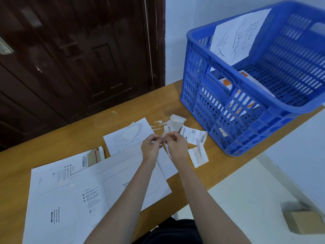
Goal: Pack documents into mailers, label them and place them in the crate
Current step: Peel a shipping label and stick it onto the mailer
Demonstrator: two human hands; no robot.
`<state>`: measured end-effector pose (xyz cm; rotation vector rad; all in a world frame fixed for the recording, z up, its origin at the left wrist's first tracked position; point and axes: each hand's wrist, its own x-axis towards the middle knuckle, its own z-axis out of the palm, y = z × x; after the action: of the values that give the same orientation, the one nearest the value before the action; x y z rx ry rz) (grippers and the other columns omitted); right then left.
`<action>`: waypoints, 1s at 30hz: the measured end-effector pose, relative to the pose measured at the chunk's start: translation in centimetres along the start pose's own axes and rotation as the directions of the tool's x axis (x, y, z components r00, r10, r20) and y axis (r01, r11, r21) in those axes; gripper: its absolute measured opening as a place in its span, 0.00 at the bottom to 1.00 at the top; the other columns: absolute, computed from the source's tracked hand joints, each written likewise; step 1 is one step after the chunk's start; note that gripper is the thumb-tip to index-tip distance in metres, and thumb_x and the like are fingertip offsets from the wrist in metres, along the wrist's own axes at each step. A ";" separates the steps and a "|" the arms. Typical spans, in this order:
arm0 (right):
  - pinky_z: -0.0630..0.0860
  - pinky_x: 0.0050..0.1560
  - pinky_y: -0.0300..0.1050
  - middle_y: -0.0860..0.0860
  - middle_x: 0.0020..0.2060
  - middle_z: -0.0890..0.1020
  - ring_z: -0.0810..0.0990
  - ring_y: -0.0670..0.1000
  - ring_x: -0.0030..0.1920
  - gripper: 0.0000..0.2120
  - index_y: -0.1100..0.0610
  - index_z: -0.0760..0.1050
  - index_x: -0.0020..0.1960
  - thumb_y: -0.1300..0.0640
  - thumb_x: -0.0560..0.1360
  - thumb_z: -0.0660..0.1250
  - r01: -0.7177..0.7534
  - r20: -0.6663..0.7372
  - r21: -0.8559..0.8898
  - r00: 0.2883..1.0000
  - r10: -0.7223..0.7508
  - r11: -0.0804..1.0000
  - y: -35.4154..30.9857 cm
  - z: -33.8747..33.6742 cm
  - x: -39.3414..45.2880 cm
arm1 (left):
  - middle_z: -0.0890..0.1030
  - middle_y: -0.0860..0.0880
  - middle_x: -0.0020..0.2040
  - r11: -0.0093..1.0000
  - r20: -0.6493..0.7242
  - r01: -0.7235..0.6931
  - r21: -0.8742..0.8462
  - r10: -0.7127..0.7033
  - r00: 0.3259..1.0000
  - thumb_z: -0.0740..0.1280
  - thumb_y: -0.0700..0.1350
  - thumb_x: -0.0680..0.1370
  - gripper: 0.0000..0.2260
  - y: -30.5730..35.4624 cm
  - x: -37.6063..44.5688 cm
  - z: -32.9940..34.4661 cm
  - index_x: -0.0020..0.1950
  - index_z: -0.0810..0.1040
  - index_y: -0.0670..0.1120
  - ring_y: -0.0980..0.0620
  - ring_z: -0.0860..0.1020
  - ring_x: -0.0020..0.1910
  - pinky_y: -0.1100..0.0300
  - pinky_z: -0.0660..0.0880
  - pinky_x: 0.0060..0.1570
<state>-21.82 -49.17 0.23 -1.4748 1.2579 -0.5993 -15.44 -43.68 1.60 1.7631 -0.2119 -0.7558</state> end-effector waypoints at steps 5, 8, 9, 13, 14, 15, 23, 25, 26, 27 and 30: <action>0.75 0.46 0.43 0.51 0.46 0.83 0.82 0.51 0.47 0.06 0.54 0.76 0.45 0.61 0.77 0.61 0.006 0.005 -0.064 1.000 -0.006 0.998 -0.2 0.5 0.2 | 0.80 0.43 0.43 0.999 -0.036 0.035 -0.037 -0.036 0.999 0.64 0.34 0.75 0.04 0.0 0.3 -0.5 0.42 0.77 0.39 0.42 0.81 0.46 0.56 0.80 0.50; 0.73 0.41 0.40 0.56 0.48 0.82 0.81 0.53 0.46 0.07 0.60 0.74 0.50 0.63 0.78 0.58 -0.162 0.018 0.073 0.987 0.161 0.984 -0.5 0.5 0.5 | 0.80 0.41 0.48 0.975 -0.064 0.137 -0.175 -0.150 0.987 0.62 0.35 0.77 0.03 0.3 0.5 -1.0 0.44 0.74 0.40 0.44 0.80 0.44 0.64 0.77 0.42; 0.72 0.38 0.36 0.57 0.48 0.81 0.80 0.50 0.43 0.07 0.61 0.73 0.51 0.64 0.78 0.57 -0.225 0.042 0.131 0.974 0.221 0.966 -0.6 0.4 0.4 | 0.79 0.41 0.49 0.964 -0.065 0.165 -0.208 -0.182 0.981 0.61 0.36 0.78 0.02 0.4 0.6 -1.1 0.46 0.73 0.41 0.46 0.80 0.43 0.65 0.76 0.41; 0.74 0.37 0.34 0.60 0.51 0.81 0.79 0.50 0.42 0.11 0.61 0.76 0.49 0.67 0.75 0.56 -0.273 0.146 0.245 0.959 0.243 0.930 -1.1 0.3 0.3 | 0.79 0.42 0.53 0.972 -0.071 0.186 -0.143 -0.197 0.978 0.58 0.38 0.79 0.03 0.4 0.8 -1.2 0.48 0.71 0.43 0.44 0.80 0.49 0.66 0.73 0.38; 0.74 0.39 0.36 0.61 0.50 0.81 0.80 0.51 0.43 0.11 0.60 0.78 0.46 0.65 0.75 0.56 -0.293 0.159 0.274 0.953 0.257 0.916 -1.4 0.3 0.2 | 0.79 0.42 0.54 0.981 -0.077 0.169 -0.096 -0.176 0.981 0.58 0.38 0.79 0.04 0.3 0.9 -1.2 0.48 0.71 0.44 0.43 0.80 0.51 0.66 0.72 0.38; 0.74 0.38 0.37 0.60 0.49 0.82 0.80 0.52 0.43 0.11 0.59 0.78 0.44 0.62 0.76 0.57 -0.315 0.164 0.299 0.947 0.276 0.901 -1.7 0.3 0.2 | 0.79 0.42 0.54 0.988 -0.082 0.149 -0.047 -0.153 0.985 0.57 0.38 0.79 0.05 0.3 0.9 -1.1 0.47 0.72 0.44 0.43 0.80 0.53 0.66 0.72 0.38; 0.68 0.38 0.31 0.49 0.46 0.81 0.78 0.47 0.46 0.08 0.55 0.79 0.52 0.56 0.74 0.67 -0.051 0.114 -0.098 0.992 0.062 0.994 -1.0 0.7 0.4 | 0.79 0.45 0.47 0.996 -0.008 0.093 0.005 -0.093 0.996 0.66 0.51 0.78 0.08 0.7 0.7 -0.5 0.52 0.72 0.48 0.50 0.79 0.47 0.57 0.76 0.49; 0.72 0.40 0.32 0.49 0.45 0.82 0.79 0.47 0.46 0.07 0.56 0.80 0.52 0.57 0.75 0.68 -0.018 0.128 -0.090 0.991 0.029 0.996 -1.0 0.8 0.2 | 0.78 0.47 0.42 0.998 -0.002 0.062 0.027 -0.062 0.998 0.67 0.50 0.77 0.08 0.8 0.7 -0.4 0.51 0.72 0.47 0.53 0.77 0.42 0.63 0.73 0.42; 0.74 0.44 0.35 0.49 0.46 0.83 0.80 0.47 0.47 0.07 0.56 0.80 0.51 0.57 0.74 0.68 -0.020 0.134 -0.074 0.991 0.029 0.997 -1.0 0.8 0.3 | 0.77 0.48 0.41 0.998 -0.004 0.055 0.035 -0.054 0.999 0.67 0.49 0.78 0.07 0.8 0.7 -0.4 0.49 0.73 0.46 0.53 0.77 0.41 0.64 0.72 0.40; 0.76 0.48 0.40 0.49 0.46 0.83 0.81 0.48 0.48 0.07 0.56 0.81 0.51 0.56 0.74 0.69 -0.030 0.139 -0.066 0.990 0.039 0.997 -1.0 0.7 0.3 | 0.77 0.49 0.40 0.998 -0.006 0.057 0.033 -0.057 0.998 0.66 0.47 0.78 0.06 0.7 0.8 -0.4 0.48 0.73 0.45 0.53 0.76 0.41 0.64 0.71 0.39; 0.78 0.54 0.48 0.48 0.43 0.84 0.82 0.49 0.47 0.05 0.53 0.81 0.47 0.55 0.72 0.71 -0.077 0.177 -0.037 0.981 0.083 0.996 -0.7 0.5 0.6 | 0.77 0.48 0.44 0.996 -0.003 0.085 0.027 -0.085 0.996 0.64 0.46 0.79 0.06 0.5 1.0 -0.7 0.46 0.75 0.45 0.51 0.76 0.45 0.58 0.73 0.46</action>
<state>-20.89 -49.58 0.55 -1.4613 1.1840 -0.3869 -14.08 -43.78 1.74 1.8074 -0.1466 -0.8156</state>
